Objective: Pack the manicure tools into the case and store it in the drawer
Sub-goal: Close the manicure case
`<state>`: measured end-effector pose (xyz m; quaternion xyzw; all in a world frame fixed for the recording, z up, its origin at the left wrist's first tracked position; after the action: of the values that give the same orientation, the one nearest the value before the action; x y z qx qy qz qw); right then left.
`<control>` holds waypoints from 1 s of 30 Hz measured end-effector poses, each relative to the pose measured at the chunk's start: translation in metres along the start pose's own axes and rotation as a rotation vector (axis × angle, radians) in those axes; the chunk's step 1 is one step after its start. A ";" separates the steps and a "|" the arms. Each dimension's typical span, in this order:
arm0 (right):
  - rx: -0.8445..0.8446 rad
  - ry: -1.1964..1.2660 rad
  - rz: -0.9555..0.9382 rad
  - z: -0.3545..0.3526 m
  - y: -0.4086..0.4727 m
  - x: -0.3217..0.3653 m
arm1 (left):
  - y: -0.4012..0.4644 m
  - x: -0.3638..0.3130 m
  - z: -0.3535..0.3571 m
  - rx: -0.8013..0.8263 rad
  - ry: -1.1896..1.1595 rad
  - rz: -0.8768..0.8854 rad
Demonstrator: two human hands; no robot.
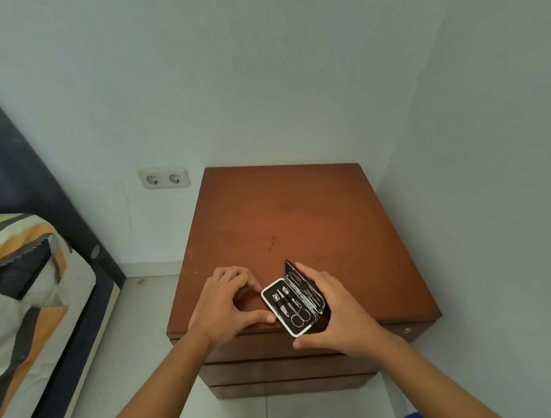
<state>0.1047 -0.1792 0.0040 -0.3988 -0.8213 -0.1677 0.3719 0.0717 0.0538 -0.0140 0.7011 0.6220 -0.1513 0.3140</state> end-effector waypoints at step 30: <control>0.243 -0.087 0.027 -0.019 0.040 -0.028 | 0.003 0.004 0.003 0.078 0.069 -0.090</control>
<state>0.1562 -0.1793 -0.0049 -0.3689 -0.8455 -0.0444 0.3835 0.0759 0.0552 -0.0183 0.6891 0.6569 -0.1652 0.2576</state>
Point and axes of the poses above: each hand's wrist, its own y-axis towards the middle knuckle, its own z-axis out of the palm, x = y × z, the point moved 6 cm from there along y, towards the middle knuckle, and after that the axes turned 2 degrees about z, right-handed, at the moved point
